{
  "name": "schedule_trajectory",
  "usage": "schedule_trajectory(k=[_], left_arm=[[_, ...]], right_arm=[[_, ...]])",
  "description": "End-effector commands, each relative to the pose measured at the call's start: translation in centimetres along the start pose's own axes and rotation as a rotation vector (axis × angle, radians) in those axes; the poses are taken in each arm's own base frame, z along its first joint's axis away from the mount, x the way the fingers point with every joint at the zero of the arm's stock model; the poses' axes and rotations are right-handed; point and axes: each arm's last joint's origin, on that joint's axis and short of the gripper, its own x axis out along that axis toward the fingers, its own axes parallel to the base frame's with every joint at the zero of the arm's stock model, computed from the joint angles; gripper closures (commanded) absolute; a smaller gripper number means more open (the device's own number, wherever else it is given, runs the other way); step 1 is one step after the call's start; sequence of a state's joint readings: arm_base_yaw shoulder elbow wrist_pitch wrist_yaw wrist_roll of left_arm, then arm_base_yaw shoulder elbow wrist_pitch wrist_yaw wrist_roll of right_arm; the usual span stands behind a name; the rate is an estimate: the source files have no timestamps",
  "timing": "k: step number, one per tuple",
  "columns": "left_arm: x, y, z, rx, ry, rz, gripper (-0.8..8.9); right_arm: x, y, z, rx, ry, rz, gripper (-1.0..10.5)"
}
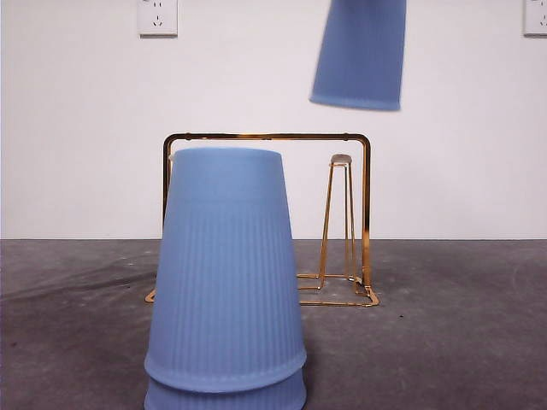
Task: Pick the top cup and place it on cupholder, pick up the mid cup and place it on cupholder, last pick the bottom cup and place it on cupholder.
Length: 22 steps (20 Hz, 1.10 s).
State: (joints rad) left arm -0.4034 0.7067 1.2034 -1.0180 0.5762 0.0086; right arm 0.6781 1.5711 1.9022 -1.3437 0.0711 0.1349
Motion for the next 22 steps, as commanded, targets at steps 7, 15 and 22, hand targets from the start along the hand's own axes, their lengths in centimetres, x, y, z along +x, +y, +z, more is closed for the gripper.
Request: schedule_trajectory(k=[7,15,22], left_arm=[[-0.3,-0.3,0.6,0.019,-0.026,-0.007,2.51],[-0.3,-0.3,0.5,0.005,-0.023,-0.007,2.51],[-0.3,-0.3,0.5,0.005,-0.023,-0.007,2.51]], right_arm=[[4.2,-1.1,0.9,0.006,0.177,-0.057,6.8],[5.9,-1.2,2.6,0.019,0.077,-0.01,7.3],[9.9,-1.3,3.2,0.03,0.154,0.004,7.3]])
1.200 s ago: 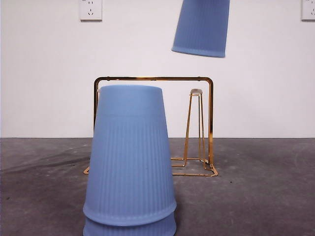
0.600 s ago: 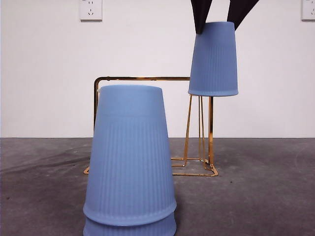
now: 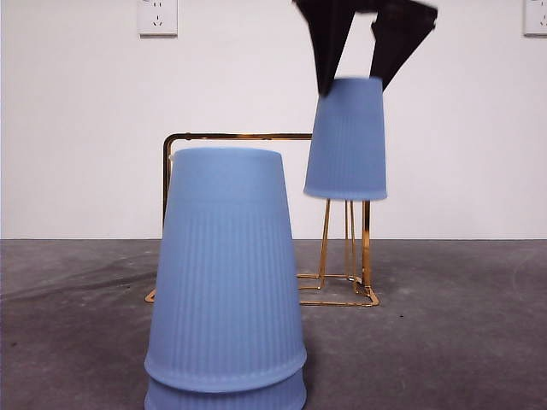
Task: Pick the top cup and place it on cupholder, pick up the mid cup and place it on cupholder, last pick the bottom cup and place it on cupholder.
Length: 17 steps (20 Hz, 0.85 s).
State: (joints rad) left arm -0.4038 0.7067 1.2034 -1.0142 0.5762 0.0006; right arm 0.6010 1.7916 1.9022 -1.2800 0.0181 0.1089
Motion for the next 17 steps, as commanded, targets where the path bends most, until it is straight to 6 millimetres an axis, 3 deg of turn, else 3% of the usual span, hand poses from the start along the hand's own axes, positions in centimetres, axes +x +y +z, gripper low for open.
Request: schedule_trajectory(k=[1,7,9,12,15,17], left_arm=[[-0.3,-0.3,0.5,0.011,-0.02,-0.008,2.51],[-0.3,-0.3,0.5,0.01,-0.02,-0.007,2.51],[-0.3,-0.3,0.5,0.01,-0.02,-0.007,2.51],[-0.3,-0.3,0.5,0.011,-0.02,-0.007,2.51],[-0.3,-0.3,0.5,0.01,-0.018,-0.007,2.51],[-0.3,-0.2,0.4,0.009,-0.014,-0.005,2.51]], right_arm=[[1.4,0.3,0.9,-0.005,0.008,0.004,7.3],[5.5,-0.3,1.7,0.012,0.091,-0.011,7.1],[6.0,-0.4,1.9,0.016,0.095,-0.012,5.8],[6.0,-0.3,2.1,0.019,0.072,-0.01,3.9],[5.1,-0.4,1.7,0.015,0.102,-0.015,3.9],[3.0,-0.7,1.1,0.006,0.111,-0.017,3.9]])
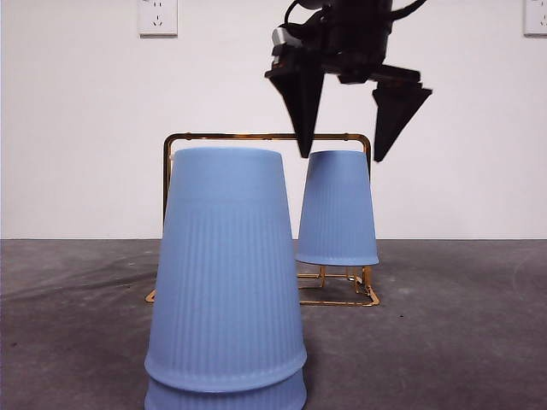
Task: Pick the top cup and place it on cupholder, pick up the mid cup and place it on cupholder, last pick the bottom cup and place it on cupholder.
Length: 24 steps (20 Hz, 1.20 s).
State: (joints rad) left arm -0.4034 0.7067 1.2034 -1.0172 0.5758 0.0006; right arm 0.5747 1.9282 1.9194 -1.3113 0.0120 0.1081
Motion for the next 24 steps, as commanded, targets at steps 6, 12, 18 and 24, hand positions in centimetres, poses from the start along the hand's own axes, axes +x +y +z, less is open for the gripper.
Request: schedule_trajectory(k=[6,12,18,24], left_arm=[[2.1,0.9,1.6,-0.011,0.077,-0.032,2.52],[6.8,1.8,3.9,0.001,0.239,-0.047,2.51],[12.4,0.9,6.1,0.062,0.488,0.05,2.51],[18.8,-0.6,4.8,0.193,0.71,0.08,2.5]], right_arm=[[-11.9,-1.0,-6.4,-0.017,-0.219,0.005,3.9],[-18.0,-2.1,-17.6,-0.034,-0.48,0.061,3.9],[-17.5,-2.6,-27.1,-0.084,-0.753,0.274,3.9],[-15.7,-3.2,-32.3,-0.025,-0.877,0.296,3.9]])
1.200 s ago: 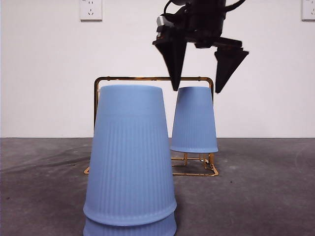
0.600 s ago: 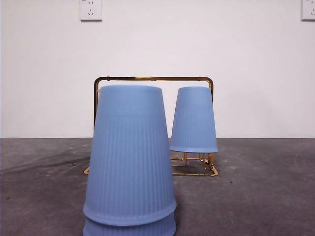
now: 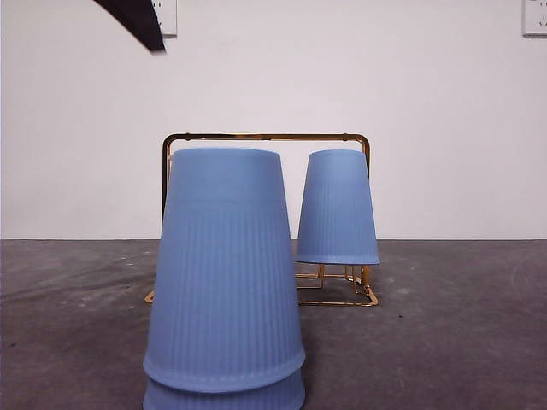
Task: Pick the top cup and place it on cupholder, pick up the mid cup and place it on cupholder, last pick the bottom cup and place it on cupholder.
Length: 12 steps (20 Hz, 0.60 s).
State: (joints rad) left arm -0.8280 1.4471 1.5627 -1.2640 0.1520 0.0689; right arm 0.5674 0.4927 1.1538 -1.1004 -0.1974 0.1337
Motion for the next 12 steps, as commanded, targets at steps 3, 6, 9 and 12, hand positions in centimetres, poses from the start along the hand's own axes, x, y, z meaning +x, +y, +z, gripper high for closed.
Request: schedule_trajectory(k=[3,6,9,12], left_arm=[[3.2,-1.6,1.7,0.093,0.085,-0.011,2.51],[5.6,-2.2,2.2,0.109,0.174,-0.025,2.51],[7.6,-2.4,2.3,0.129,0.255,-0.026,2.51],[8.8,-2.5,2.5,0.141,0.289,-0.021,2.51]], right_arm=[[-0.5,-0.1,-0.6,0.02,-0.035,-0.021,3.9],[-0.4,-0.1,-0.6,0.008,-0.037,-0.039,3.9],[-0.4,-0.1,-0.6,0.001,-0.037,-0.04,3.9],[-0.4,-0.1,-0.6,-0.004,-0.036,-0.039,3.9]])
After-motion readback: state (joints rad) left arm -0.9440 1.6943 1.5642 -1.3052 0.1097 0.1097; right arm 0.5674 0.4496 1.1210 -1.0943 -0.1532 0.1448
